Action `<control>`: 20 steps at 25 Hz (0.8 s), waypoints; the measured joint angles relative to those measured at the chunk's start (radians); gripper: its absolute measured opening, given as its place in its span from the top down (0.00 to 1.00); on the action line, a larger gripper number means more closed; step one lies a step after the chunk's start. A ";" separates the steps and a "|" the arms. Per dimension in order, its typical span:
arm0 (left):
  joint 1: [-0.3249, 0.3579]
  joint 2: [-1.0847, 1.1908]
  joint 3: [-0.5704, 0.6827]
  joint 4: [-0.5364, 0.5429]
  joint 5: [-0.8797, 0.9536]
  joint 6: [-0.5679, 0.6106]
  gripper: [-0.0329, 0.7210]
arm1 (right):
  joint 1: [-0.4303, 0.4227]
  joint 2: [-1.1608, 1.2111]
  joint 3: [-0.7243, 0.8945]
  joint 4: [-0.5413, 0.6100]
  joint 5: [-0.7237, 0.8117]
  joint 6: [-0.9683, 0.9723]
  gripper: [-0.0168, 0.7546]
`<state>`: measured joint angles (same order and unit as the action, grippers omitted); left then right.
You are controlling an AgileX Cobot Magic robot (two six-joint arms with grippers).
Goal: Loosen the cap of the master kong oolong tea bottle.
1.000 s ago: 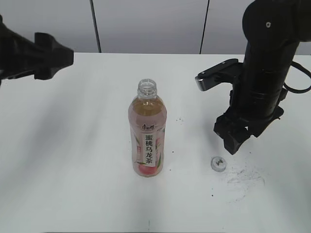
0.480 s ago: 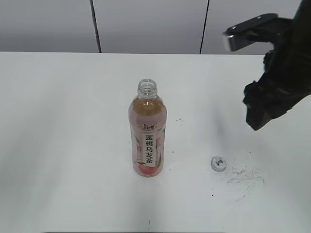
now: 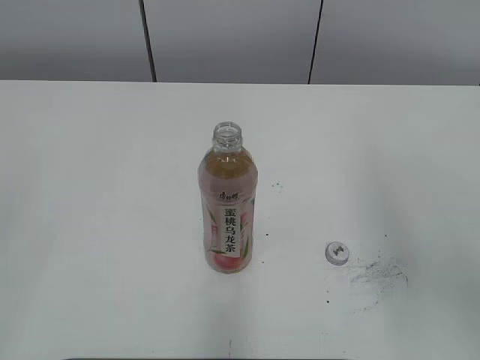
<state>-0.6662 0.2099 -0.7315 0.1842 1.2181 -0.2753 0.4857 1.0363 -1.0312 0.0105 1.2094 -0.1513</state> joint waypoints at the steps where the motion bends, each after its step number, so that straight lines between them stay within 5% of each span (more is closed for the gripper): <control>1: 0.000 -0.030 0.006 -0.017 0.001 0.026 0.28 | 0.000 -0.055 0.057 0.011 0.000 0.001 0.30; 9: 0.000 -0.194 0.126 -0.087 -0.027 0.153 0.28 | 0.000 -0.532 0.398 0.061 0.013 0.038 0.30; 20: 0.000 -0.197 0.169 -0.087 -0.186 0.156 0.29 | 0.000 -0.830 0.518 0.017 -0.104 0.037 0.30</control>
<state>-0.6662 0.0130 -0.5625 0.0969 1.0320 -0.1194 0.4857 0.2058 -0.5130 0.0274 1.1052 -0.1139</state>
